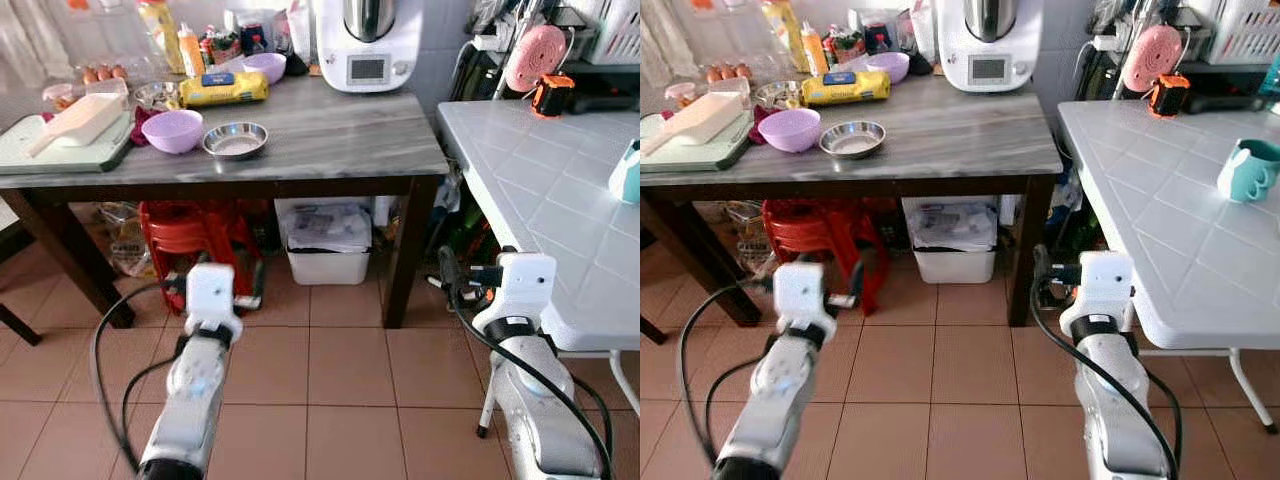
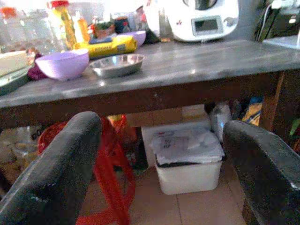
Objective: Setting the table
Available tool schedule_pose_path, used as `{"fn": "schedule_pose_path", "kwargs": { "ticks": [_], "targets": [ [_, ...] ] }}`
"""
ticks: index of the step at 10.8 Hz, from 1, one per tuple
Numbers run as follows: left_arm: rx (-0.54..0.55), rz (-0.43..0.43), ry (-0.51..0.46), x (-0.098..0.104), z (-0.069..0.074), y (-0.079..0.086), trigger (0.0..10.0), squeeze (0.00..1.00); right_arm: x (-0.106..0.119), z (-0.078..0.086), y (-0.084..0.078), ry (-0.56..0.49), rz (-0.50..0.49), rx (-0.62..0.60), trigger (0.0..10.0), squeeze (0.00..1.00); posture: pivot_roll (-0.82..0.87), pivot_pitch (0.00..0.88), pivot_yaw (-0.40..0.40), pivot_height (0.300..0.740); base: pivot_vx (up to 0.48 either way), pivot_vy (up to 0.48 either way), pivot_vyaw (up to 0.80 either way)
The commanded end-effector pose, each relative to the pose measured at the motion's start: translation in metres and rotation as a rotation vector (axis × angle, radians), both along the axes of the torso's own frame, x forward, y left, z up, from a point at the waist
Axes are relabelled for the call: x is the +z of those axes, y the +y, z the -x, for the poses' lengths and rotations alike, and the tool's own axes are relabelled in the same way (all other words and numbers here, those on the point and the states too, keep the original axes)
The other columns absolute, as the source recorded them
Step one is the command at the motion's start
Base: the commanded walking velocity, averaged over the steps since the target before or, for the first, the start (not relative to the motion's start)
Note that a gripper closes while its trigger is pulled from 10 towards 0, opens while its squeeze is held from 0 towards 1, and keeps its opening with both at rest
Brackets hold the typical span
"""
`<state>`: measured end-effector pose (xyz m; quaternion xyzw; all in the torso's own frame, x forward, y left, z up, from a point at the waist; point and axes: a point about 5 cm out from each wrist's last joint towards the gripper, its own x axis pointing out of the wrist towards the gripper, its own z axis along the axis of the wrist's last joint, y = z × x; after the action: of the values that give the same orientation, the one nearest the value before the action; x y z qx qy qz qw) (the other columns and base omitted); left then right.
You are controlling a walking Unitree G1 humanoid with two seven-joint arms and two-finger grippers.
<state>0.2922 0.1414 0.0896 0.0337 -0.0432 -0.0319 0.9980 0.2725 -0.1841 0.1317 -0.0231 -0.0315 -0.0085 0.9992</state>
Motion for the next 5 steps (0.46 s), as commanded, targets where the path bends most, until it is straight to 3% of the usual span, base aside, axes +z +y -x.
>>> {"fn": "schedule_pose_path", "kwargs": {
  "ticks": [1,5],
  "targets": [
    [-0.005,-0.001,0.009,-0.0021,-0.0011,0.0003,10.0,0.00,0.0020,-0.0019,-0.0007,-0.012,-0.002,-0.011,10.0,0.00,-0.13,0.000,0.067,0.740,0.000,0.000,0.00],
    [-0.015,0.020,0.005,-0.0036,-0.0017,-0.0023,10.0,0.00,0.0030,-0.0044,-0.0037,-0.014,0.009,-0.012,10.0,0.00,-0.13,0.000,0.054,0.740,0.000,0.000,0.00]
  ]
}}
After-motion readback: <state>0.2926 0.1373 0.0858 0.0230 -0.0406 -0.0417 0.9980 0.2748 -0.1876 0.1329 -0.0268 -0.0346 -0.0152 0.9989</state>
